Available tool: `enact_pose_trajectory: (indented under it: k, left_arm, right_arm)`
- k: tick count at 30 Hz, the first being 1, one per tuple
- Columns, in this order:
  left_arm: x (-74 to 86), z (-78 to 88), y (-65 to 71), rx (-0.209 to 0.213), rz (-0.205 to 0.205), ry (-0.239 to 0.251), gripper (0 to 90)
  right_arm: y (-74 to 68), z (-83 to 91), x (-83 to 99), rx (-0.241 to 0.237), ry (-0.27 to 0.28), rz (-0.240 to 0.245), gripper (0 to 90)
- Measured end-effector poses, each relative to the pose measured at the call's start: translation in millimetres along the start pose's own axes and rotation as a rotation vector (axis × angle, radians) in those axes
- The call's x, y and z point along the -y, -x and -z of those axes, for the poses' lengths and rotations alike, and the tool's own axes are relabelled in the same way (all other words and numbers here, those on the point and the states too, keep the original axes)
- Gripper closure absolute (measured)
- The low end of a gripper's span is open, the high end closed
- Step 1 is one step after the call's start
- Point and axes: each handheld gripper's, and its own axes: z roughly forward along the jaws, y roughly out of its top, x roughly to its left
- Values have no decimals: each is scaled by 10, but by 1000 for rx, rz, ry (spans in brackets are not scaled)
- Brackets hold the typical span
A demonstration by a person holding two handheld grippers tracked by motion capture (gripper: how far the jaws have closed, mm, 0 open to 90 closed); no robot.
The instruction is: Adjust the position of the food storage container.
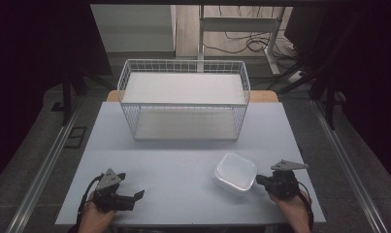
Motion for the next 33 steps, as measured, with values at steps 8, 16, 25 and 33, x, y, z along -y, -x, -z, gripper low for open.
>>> enact_pose_trajectory:
  k: [8, 16, 25, 33]
  left_arm:
    - [0, -6, 5, 7, -5, 0, 36]
    - [2, -12, 4, 11, -4, -4, 36]
    - [1, -13, 7, 13, -13, -4, 36]
    - [-3, -1, 12, 38, -15, 24, 31]
  right_arm:
    - [-5, -213, -193, -16, 3, 22, 879]
    - [-133, -427, -361, -95, 3, 17, 885]
    - [-435, -653, -513, -191, -6, 66, 885]
    - [-608, -764, -582, -220, -9, 101, 883]
